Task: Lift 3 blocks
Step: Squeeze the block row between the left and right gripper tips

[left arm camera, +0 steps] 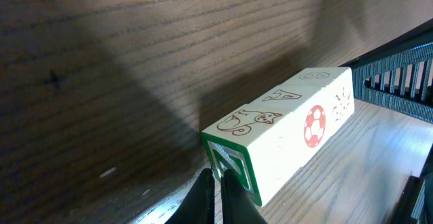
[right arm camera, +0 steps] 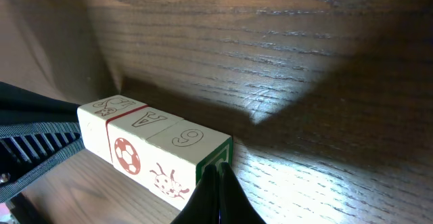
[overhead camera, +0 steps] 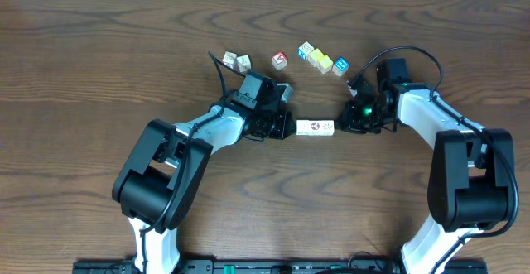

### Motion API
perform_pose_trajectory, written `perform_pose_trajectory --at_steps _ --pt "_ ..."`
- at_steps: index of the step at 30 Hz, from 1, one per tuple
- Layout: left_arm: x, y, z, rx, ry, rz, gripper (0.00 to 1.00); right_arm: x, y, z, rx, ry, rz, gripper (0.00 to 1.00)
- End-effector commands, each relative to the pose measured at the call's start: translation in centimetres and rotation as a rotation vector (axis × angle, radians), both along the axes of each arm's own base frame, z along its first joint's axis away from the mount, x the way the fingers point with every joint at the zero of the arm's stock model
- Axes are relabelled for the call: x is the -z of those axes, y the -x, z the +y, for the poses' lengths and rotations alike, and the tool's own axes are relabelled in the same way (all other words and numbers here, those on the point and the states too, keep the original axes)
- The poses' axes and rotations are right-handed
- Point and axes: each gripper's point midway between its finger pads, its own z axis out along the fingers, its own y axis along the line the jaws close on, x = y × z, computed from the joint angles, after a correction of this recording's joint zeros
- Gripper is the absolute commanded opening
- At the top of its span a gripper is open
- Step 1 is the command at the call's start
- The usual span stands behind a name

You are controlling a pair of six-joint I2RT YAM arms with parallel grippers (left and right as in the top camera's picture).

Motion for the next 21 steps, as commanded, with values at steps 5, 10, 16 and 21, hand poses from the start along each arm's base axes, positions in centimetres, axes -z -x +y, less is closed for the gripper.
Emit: perform_pose_trajectory --at_steps 5,10,16,21 --pt "-0.57 -0.09 -0.29 0.019 0.014 -0.019 0.07 -0.11 0.53 0.35 -0.003 -0.011 0.014 0.01" --pt "-0.56 -0.10 -0.28 0.019 0.014 -0.019 0.07 0.44 0.86 -0.47 0.030 0.041 0.048 0.01" --pt "-0.52 -0.13 -0.24 0.017 0.011 -0.020 0.08 0.51 1.05 -0.33 0.026 0.041 0.052 0.01" --pt "0.28 -0.10 0.67 -0.009 -0.046 -0.008 0.07 0.47 1.15 0.09 0.015 0.038 0.051 0.01"
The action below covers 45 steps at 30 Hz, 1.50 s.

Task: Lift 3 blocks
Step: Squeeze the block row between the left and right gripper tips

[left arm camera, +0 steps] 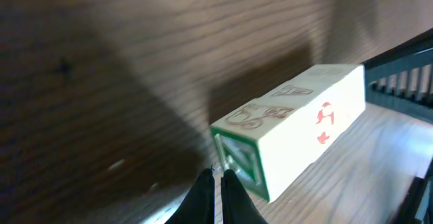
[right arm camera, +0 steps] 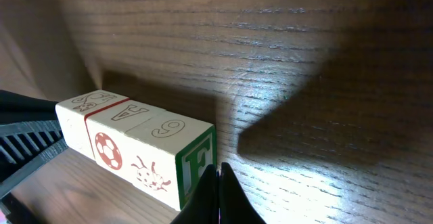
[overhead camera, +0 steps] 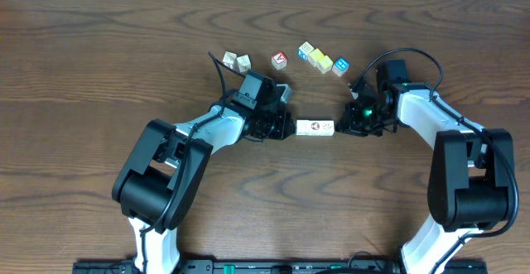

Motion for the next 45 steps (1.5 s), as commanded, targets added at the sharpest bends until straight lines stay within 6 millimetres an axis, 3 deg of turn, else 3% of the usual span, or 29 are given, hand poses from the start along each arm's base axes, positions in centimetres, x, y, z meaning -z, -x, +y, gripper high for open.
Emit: perform_pose_trajectory --at_steps 1,15,45 --pt "-0.2 -0.3 0.2 0.003 -0.014 -0.023 0.07 0.0 0.6 0.7 -0.013 -0.002 0.008 0.01" --pt "-1.4 -0.3 -0.6 0.025 0.037 -0.035 0.07 0.0 0.5 0.7 -0.010 -0.002 0.007 0.01" --pt "-1.6 -0.7 -0.7 -0.058 0.057 0.019 0.07 -0.1 0.4 1.8 -0.024 -0.009 -0.002 0.01"
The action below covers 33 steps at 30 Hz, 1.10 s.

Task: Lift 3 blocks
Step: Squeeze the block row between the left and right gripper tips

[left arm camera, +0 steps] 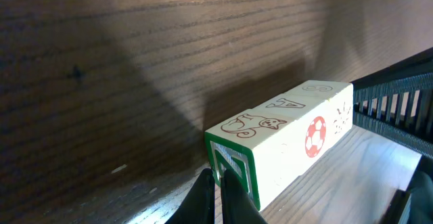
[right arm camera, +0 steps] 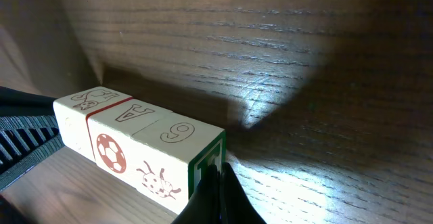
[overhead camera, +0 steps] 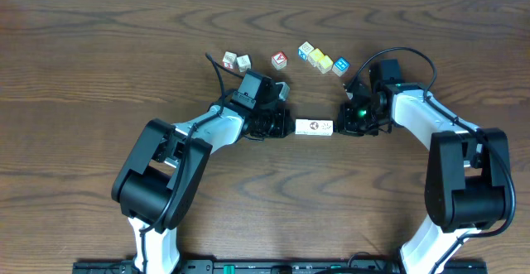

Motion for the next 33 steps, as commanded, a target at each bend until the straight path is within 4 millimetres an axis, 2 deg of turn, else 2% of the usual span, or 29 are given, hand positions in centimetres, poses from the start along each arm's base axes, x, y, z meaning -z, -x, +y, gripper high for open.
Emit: perform_pose_trajectory --at_steps 1,27,33 --pt "-1.2 -0.2 -0.4 -0.004 0.025 -0.012 0.07 -0.2 0.4 0.8 -0.003 -0.028 0.008 0.01" --pt "-1.5 0.1 -0.7 -0.013 0.052 0.027 0.07 -0.8 0.3 1.7 -0.001 -0.084 0.008 0.01" --pt "-2.1 0.2 -0.9 -0.005 0.069 0.024 0.07 -1.2 0.3 2.3 -0.006 -0.128 0.008 0.01"
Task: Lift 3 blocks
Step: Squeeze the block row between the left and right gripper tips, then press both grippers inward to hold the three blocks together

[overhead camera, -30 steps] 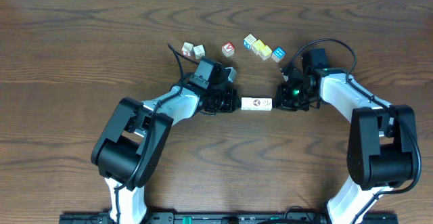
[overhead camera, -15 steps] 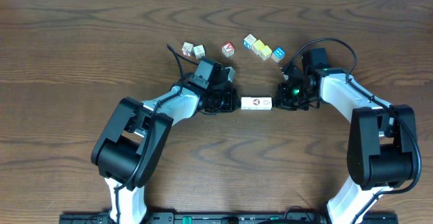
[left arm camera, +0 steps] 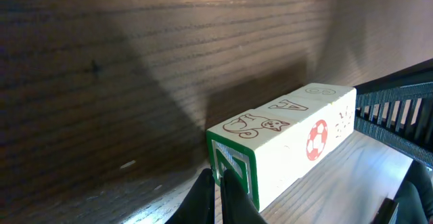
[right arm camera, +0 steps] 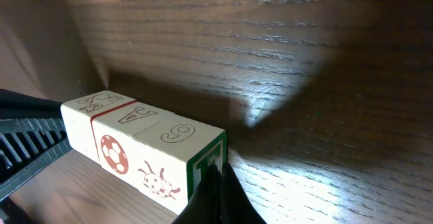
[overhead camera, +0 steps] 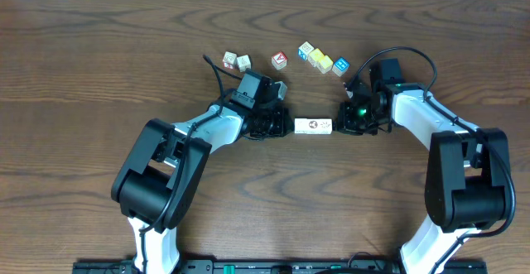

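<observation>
Three white picture blocks form one row (overhead camera: 314,126) lying end to end at the middle of the table. My left gripper (overhead camera: 287,127) is shut, its tips pressed against the row's green-framed left end (left arm camera: 233,173). My right gripper (overhead camera: 339,125) is shut too, its tips against the green "F" end (right arm camera: 206,160). In the left wrist view the gripper (left arm camera: 218,176) touches the end face, with the cat, "A" and "6" faces on top of the row (left arm camera: 291,139). In the right wrist view the gripper (right arm camera: 215,173) meets the row (right arm camera: 135,139); a dark shadow lies behind the row.
Several loose small blocks lie in a line toward the back: a pair (overhead camera: 236,61) at the left, a red one (overhead camera: 280,60) in the middle, yellow ones (overhead camera: 315,57) and a blue one (overhead camera: 340,66) at the right. The wood table (overhead camera: 83,75) extends all round.
The row and both grippers sit a touch farther left and back in the overhead view. Both grippers remain shut against the row's ends.
The row of three blocks was squeezed between my two shut grippers from the oldest moment. At the second moment it showed tilted and blurred in the left wrist view, with the "F" end more exposed on the right. Then it sat level again, as now.
</observation>
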### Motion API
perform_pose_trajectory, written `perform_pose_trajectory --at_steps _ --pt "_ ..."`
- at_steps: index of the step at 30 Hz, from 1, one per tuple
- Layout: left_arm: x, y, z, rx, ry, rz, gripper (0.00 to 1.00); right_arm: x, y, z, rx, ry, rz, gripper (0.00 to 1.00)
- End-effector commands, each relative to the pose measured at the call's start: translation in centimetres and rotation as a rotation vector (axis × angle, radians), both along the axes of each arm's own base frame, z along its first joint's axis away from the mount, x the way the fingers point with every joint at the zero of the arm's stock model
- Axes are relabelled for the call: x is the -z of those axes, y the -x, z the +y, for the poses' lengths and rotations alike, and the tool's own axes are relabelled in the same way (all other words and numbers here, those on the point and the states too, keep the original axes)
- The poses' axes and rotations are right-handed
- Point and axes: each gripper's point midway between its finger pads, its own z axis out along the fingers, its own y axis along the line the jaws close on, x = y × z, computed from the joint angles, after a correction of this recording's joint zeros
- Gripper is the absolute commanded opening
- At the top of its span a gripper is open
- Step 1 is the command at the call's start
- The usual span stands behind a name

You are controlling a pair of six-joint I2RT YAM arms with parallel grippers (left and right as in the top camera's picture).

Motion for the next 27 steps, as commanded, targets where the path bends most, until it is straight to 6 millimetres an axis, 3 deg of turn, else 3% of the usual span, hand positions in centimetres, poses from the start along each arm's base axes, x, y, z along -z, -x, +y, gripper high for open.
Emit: perform_pose_trajectory --at_steps 1,27 --pt "-2.2 0.4 -1.2 0.039 0.067 -0.014 0.07 -1.1 0.6 2.0 -0.015 -0.108 0.019 0.01" --pt "-4.3 0.6 -1.6 0.043 0.115 -0.018 0.07 -1.2 0.2 2.1 0.053 -0.121 0.048 0.01"
